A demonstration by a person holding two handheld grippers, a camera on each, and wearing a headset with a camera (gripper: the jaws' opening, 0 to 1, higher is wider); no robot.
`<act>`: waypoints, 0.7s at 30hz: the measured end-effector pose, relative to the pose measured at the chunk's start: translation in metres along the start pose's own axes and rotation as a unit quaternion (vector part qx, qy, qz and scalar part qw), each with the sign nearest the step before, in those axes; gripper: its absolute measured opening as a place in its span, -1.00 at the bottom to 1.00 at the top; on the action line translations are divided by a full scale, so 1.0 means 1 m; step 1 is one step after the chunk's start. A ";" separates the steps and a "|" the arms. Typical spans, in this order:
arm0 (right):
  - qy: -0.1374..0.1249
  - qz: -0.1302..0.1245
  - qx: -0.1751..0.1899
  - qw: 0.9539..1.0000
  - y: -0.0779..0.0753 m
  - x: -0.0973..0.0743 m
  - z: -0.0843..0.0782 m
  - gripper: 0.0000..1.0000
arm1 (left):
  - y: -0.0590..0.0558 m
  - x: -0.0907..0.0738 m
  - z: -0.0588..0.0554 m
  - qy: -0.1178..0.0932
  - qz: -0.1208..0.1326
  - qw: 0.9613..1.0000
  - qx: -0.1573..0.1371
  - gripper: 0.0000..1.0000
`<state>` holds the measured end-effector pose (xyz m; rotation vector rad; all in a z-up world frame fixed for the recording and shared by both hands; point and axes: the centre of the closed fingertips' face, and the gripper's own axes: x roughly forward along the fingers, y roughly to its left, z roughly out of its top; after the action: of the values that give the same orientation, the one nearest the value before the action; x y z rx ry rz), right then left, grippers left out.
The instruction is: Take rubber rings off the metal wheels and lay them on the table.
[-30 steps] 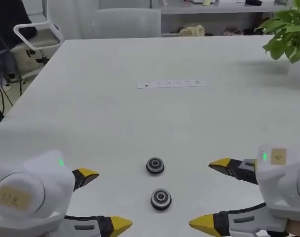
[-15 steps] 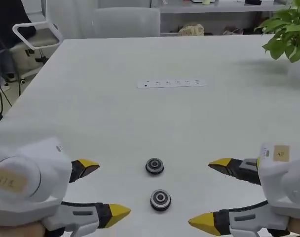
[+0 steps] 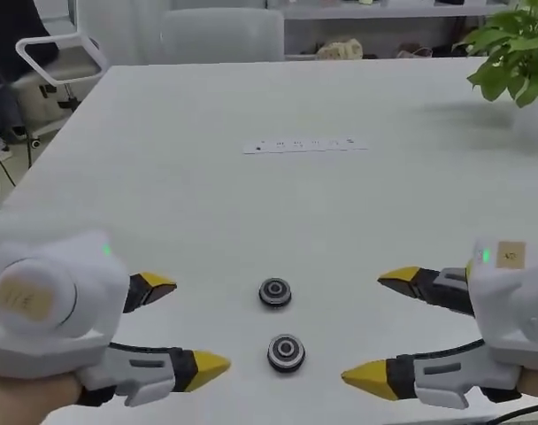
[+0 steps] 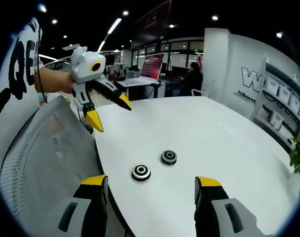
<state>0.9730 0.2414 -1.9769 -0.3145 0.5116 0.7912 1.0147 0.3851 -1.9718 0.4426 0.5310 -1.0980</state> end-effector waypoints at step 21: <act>0.008 0.002 -0.005 1.000 -0.019 0.011 -0.004 0.39 | 0.004 0.015 -0.005 0.007 -0.011 1.000 0.002 0.22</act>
<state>0.9920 0.2334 -1.9848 -0.3289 0.5234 0.7954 1.0231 0.3789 -1.9841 0.4495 0.5464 -1.1186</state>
